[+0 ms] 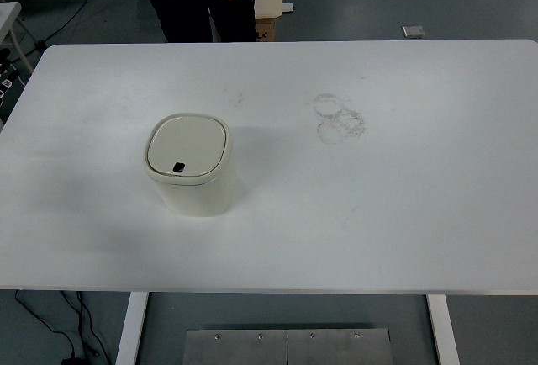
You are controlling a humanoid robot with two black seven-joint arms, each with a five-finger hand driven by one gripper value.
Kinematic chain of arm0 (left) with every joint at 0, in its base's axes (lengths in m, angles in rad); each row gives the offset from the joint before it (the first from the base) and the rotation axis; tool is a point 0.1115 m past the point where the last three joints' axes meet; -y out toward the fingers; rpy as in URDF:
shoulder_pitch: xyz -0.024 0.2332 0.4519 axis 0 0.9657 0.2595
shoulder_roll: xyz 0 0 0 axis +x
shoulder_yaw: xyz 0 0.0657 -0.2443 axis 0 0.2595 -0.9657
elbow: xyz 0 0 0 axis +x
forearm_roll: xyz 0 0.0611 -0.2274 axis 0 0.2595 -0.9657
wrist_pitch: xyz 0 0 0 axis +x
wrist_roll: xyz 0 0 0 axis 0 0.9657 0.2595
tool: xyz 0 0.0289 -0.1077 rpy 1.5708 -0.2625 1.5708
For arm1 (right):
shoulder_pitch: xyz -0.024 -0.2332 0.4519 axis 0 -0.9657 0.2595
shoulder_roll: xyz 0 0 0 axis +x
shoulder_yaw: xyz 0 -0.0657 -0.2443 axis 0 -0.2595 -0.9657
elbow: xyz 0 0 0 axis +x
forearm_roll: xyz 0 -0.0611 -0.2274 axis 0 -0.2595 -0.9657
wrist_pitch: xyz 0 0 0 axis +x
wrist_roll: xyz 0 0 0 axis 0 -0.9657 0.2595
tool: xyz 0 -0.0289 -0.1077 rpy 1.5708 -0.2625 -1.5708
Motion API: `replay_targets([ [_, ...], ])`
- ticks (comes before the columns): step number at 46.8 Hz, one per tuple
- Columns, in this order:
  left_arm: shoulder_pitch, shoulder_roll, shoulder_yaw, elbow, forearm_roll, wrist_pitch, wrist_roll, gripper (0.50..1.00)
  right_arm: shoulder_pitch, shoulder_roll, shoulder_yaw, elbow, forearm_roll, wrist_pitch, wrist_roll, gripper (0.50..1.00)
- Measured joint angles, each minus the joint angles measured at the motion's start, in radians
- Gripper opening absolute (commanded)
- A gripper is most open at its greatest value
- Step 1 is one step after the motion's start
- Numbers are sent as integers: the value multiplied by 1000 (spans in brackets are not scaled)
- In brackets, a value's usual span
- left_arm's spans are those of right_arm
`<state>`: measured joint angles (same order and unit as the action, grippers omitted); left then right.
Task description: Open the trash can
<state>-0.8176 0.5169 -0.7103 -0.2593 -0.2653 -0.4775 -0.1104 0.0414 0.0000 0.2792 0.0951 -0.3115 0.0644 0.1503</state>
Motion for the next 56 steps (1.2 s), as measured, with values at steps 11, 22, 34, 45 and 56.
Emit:
replay_targets([
  [11,8,-3,1,0,1,0,-1,1000,0,0,0,0,0,0,0,991],
  [22,7,-9,4,0,1,0,-1,1000,0,0,0,0,0,0,0,991],
  [34,3,1,6,-6,1,2,-1,1000,0,0,0,0,0,0,0,991],
  [45,8,2,8,-13,1,-1,6,1000,0,0,0,0,0,0,0,991],
  [56,7,22,9,-16,2,22,6,1000,0,0,0,0,0,0,0,991],
])
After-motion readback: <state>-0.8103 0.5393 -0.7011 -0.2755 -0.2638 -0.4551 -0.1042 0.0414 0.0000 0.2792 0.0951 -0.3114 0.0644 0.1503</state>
